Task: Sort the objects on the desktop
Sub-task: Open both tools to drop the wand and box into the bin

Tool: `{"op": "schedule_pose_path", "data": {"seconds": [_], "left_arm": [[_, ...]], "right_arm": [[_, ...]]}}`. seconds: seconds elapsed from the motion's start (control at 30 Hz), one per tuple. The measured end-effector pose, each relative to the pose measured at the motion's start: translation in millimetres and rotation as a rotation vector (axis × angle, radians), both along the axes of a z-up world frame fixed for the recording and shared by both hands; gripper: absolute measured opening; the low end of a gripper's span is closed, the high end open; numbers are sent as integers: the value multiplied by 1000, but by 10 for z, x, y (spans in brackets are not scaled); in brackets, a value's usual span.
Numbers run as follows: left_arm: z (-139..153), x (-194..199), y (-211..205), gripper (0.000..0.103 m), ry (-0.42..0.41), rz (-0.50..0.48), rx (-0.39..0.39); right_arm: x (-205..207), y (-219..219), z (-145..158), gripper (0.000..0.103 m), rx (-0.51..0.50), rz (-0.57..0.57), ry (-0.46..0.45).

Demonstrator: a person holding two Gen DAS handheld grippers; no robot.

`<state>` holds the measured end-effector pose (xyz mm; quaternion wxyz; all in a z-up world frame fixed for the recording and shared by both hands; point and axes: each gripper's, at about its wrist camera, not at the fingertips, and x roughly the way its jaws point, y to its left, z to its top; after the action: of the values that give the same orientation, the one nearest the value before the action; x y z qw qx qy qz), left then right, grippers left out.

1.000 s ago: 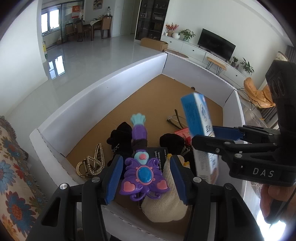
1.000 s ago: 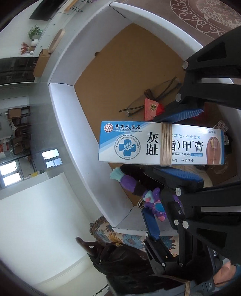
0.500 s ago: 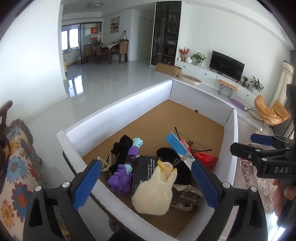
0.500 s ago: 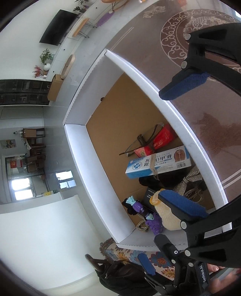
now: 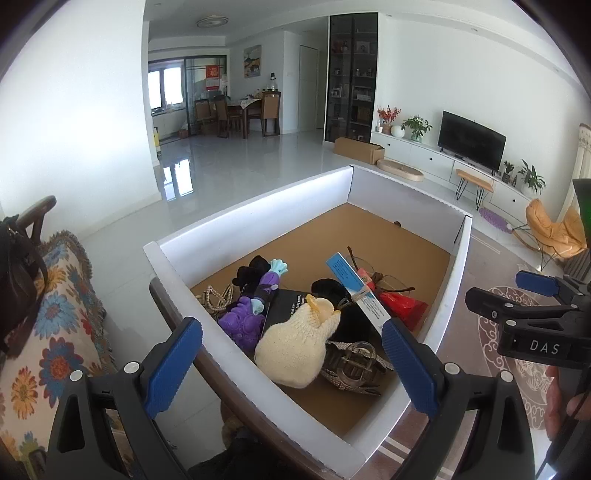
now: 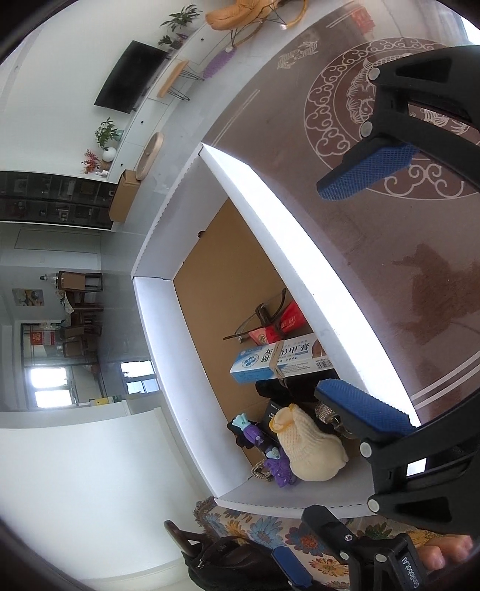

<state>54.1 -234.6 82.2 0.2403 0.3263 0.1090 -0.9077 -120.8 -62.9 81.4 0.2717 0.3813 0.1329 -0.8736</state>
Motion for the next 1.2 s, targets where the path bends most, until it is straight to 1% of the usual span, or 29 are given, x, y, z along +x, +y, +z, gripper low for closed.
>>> {"op": "schedule_pose_path", "data": {"seconds": [0.1,0.17,0.23,0.27,0.33,0.4,0.47,0.57,0.63,0.77,0.83,1.1,1.2], "left_arm": [[16,25,-42,99,6,7,46],[24,43,-45,99,6,14,42],[45,48,-41,99,4,22,12],[57,49,-32,99,1,26,-8],[80,29,-11,99,-21,33,-55],[78,-19,9,99,-73,31,-90],[72,-60,21,99,-108,13,-103],[102,-48,33,99,-113,27,-122],[124,-31,18,99,-105,31,-107],[144,1,-65,99,-70,25,-14],[147,0,-104,99,-61,31,16],[163,-52,-111,99,-58,25,19],[148,-81,-124,99,-59,8,50]], "right_arm": [[-14,-25,35,98,23,-29,26],[-17,-67,55,98,56,-35,45],[6,-104,81,98,70,-24,75],[32,-108,101,98,52,-1,85],[66,-98,138,98,-17,42,89],[83,-112,154,98,-66,69,83],[65,-172,133,98,-51,71,73],[30,-261,80,98,-24,77,42],[16,-299,54,98,-6,73,24],[13,-320,29,98,-2,71,10],[13,-316,14,98,0,73,9],[-57,-298,-55,98,8,63,-6],[-78,-320,-48,98,10,64,-5]]}}
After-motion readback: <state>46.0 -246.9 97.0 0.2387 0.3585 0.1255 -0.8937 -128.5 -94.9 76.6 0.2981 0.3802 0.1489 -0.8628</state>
